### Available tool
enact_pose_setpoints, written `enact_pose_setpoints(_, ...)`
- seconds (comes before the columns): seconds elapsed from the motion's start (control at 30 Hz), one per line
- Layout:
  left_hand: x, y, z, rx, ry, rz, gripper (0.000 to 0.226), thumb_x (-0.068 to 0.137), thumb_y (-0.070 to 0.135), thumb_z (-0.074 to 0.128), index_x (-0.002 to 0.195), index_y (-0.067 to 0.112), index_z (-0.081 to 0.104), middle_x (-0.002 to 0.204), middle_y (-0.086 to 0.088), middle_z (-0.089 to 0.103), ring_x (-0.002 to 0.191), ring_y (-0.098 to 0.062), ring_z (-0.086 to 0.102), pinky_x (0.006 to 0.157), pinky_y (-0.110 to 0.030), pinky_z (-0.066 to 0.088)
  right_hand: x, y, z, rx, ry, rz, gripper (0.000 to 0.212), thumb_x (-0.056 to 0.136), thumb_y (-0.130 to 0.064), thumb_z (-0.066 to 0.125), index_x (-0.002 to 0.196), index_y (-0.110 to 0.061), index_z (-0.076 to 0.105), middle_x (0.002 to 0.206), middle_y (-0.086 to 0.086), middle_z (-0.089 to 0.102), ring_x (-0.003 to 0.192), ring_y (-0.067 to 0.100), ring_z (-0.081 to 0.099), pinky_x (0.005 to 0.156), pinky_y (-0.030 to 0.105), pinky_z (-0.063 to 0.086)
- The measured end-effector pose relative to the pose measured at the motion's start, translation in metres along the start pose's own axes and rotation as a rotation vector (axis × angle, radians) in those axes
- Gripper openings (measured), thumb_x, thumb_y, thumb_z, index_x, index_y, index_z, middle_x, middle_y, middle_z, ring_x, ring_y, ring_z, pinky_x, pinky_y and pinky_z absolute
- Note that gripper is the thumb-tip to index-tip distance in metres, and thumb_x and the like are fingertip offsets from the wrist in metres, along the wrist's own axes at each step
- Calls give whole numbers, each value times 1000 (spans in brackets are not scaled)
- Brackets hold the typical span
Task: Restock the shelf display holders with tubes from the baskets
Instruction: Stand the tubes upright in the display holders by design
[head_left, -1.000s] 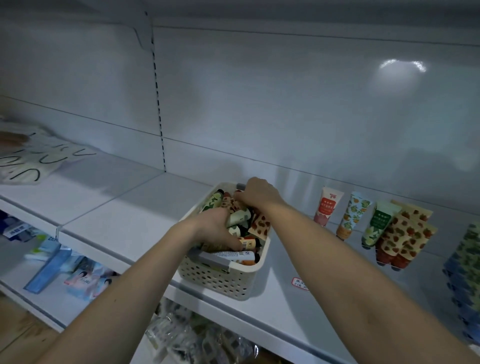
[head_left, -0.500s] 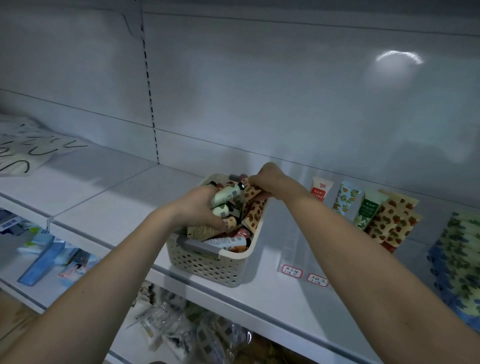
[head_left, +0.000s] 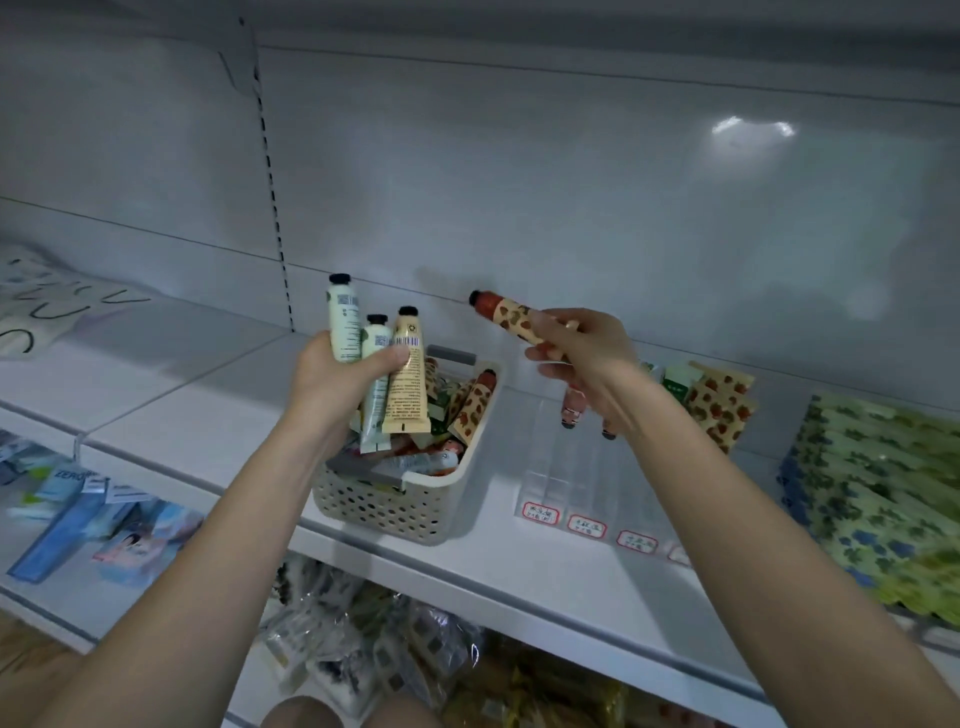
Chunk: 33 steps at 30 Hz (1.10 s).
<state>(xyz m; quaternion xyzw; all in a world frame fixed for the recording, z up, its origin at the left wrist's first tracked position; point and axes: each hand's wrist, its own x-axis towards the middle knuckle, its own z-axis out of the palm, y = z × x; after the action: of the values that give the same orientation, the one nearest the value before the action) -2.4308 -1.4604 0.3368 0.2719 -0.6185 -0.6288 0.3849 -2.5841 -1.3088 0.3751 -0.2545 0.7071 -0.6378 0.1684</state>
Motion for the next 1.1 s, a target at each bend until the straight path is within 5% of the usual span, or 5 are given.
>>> enact_pose_setpoints(0.13, -31, 2, 26, -103, -65, -25, 19, 78, 13, 72, 89, 15, 57, 86, -3, 68, 75, -15, 66, 54, -25, 49, -26, 3, -42, -7, 45, 16, 13, 86, -21, 66, 86, -8, 66, 72, 9, 61, 57, 15, 53, 55, 26, 42)
enact_pose_setpoints(0.43, -99, -24, 82, -127, -224, -69, 20, 76, 5, 72, 87, 14, 58, 87, -6, 69, 79, -18, 68, 70, -33, 56, -73, 5, -126, -42, 165, 3, 8, 87, -11, 64, 93, -7, 61, 70, 6, 64, 50, 9, 62, 51, 16, 53)
enact_pose_setpoints(0.6, -117, -43, 98, -101, -252, -87, 23, 76, 4, 72, 87, 18, 58, 85, -4, 70, 79, -18, 68, 70, -33, 55, -79, 10, -150, -404, 212, -32, 23, 87, -29, 64, 86, -7, 62, 70, 6, 60, 55, 11, 57, 50, 16, 49)
enact_pose_setpoints(0.83, -121, -56, 107, -53, -270, -106, 19, 77, 7, 72, 84, 18, 58, 83, -3, 69, 76, -16, 68, 65, -31, 54, -70, 17, -163, -625, 99, 94, 41, 78, -20, 74, 101, 12, 63, 86, 15, 71, 71, 15, 70, 78, 34, 58)
enact_pose_setpoints(1.1, -118, -67, 110, -6, -264, -146, 21, 76, 11, 74, 87, 18, 57, 86, -4, 69, 81, -21, 67, 74, -39, 55, -51, 28, -159, -841, 292, 155, 29, 91, -20, 60, 68, -9, 45, 69, 10, 62, 59, 20, 61, 59, 29, 50)
